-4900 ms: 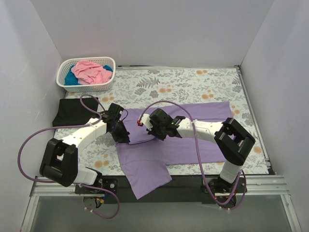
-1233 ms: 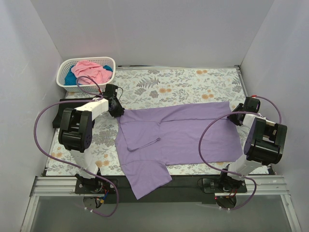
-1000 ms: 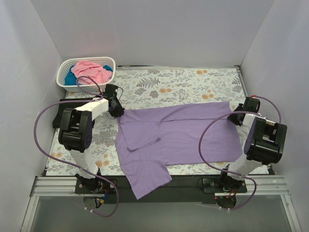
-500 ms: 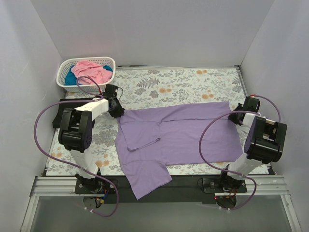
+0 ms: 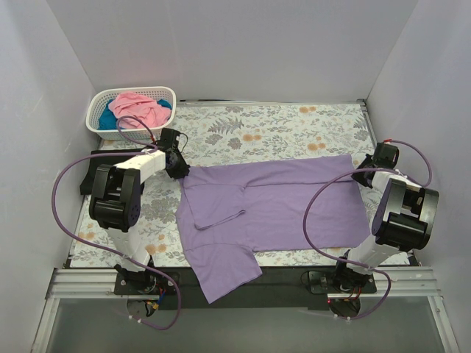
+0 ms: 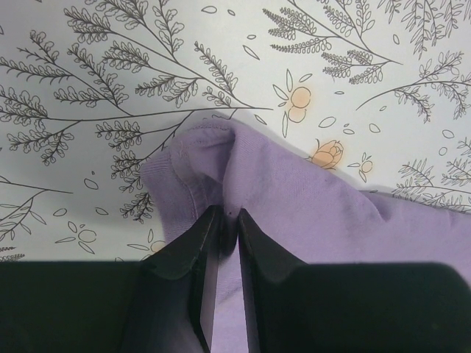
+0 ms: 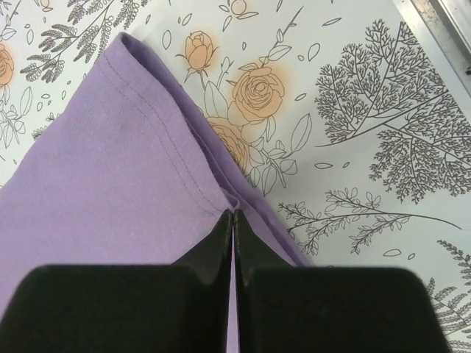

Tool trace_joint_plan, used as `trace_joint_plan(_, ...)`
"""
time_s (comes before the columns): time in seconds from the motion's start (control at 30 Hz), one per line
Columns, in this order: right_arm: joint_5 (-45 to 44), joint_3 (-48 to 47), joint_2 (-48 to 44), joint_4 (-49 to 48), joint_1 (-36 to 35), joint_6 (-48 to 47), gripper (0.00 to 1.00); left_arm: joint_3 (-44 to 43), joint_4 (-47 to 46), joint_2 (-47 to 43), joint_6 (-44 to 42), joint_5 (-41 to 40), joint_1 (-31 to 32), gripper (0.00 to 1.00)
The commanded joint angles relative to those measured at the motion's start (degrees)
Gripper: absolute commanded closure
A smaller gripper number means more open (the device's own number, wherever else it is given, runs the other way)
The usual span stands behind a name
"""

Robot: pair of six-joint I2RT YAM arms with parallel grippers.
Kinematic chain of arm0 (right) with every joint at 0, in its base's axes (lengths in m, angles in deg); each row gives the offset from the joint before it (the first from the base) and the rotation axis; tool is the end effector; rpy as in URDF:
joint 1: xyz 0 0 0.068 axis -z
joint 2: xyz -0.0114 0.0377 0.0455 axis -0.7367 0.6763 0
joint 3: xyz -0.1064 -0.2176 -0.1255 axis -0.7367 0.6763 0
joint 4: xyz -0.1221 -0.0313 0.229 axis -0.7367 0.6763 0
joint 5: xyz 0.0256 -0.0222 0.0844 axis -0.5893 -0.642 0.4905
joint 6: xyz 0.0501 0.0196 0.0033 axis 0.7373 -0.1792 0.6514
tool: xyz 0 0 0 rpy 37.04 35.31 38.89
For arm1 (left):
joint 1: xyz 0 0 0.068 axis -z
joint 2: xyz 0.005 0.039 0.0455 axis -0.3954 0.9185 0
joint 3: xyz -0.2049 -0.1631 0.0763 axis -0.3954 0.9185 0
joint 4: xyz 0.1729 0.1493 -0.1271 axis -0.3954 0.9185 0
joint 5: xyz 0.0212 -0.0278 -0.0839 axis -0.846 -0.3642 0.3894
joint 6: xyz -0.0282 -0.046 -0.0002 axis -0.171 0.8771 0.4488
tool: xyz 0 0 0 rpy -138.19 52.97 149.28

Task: Fold and stack the t-shirts
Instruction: Fold the tshirt

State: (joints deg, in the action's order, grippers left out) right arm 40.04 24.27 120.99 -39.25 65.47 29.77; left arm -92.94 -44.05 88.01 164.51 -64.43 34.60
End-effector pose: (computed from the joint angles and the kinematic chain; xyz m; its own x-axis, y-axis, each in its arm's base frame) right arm 0.3101 -0.1019 0.1713 -0.5199 0.5360 -0.6651 0.5434 0.8083 0.2266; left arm 0.3569 -0.0692 0.1624 -0.3857 -0.9077 -0.1653 -0.8097 0.4189 -0.4109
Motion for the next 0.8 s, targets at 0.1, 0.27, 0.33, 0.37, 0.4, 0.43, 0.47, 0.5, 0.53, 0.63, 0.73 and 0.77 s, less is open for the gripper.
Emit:
trace_joint_plan(0.1, -2.4, -2.9, -1.9, 1.7, 0.4, -1.5, 0.99, -0.3, -0.1, -1.4, -0.7, -0.3, -0.4, 0.86)
trace_joint_plan(0.27, -3.7, -3.0, -1.7, 2.2, 0.3, -1.8, 0.99, -0.7, 0.1, -0.9, -0.7, -0.6, -0.4, 0.89)
trace_joint_plan(0.33, -4.3, -3.1, -1.8, 2.5, 0.4, -1.9, 0.99, -0.7, 0.3, -1.1, -0.7, -1.1, -0.3, 0.89)
trace_joint_plan(0.37, -4.7, -3.1, -1.8, 2.6, 0.4, -2.1, 0.99, -0.7, 0.4, -1.1, -0.8, -1.2, -0.4, 0.89)
trace_joint_plan(0.4, -5.0, -3.4, -1.7, 2.6, 0.4, -2.1, 0.99, -0.8, 0.4, -1.1, -0.7, -1.4, -0.4, 0.89)
trace_joint_plan(0.43, -5.3, -3.4, -1.6, 2.9, 0.4, -2.2, 0.99, -0.8, 0.6, -1.1, -0.8, -1.8, -0.4, 0.89)
trace_joint_plan(0.47, -5.4, -3.4, -1.5, 3.0, 0.3, -2.3, 0.99, -0.9, 0.8, -1.0, -0.7, -2.0, -0.3, 0.89)
trace_joint_plan(0.5, -5.5, -3.5, -1.4, 3.1, 0.4, -2.7, 0.99, -1.2, 1.0, -0.9, -0.7, -2.4, -0.4, 0.89)
trace_joint_plan(0.53, -5.4, -3.5, -1.0, 3.3, 0.4, -2.8, 0.96, -1.2, 1.3, -0.9, -0.7, -3.0, -0.4, 0.89)
trace_joint_plan(0.63, -4.8, -3.7, -0.6, 3.4, 0.4, -3.6, 0.87, -1.4, 1.9, -1.3, -0.5, -4.1, -0.4, 0.85)
trace_joint_plan(0.73, -2.0, -4.5, -1.3, 3.8, 0.3, -4.3, 0.77, -1.5, 1.9, -2.9, -0.2, -4.4, -0.4, 0.74)
trace_joint_plan(0.77, -1.4, -4.8, -1.6, 3.9, 0.0, -4.5, 0.76, -1.4, 1.9, -3.6, -0.1, -4.5, -0.3, 0.71)
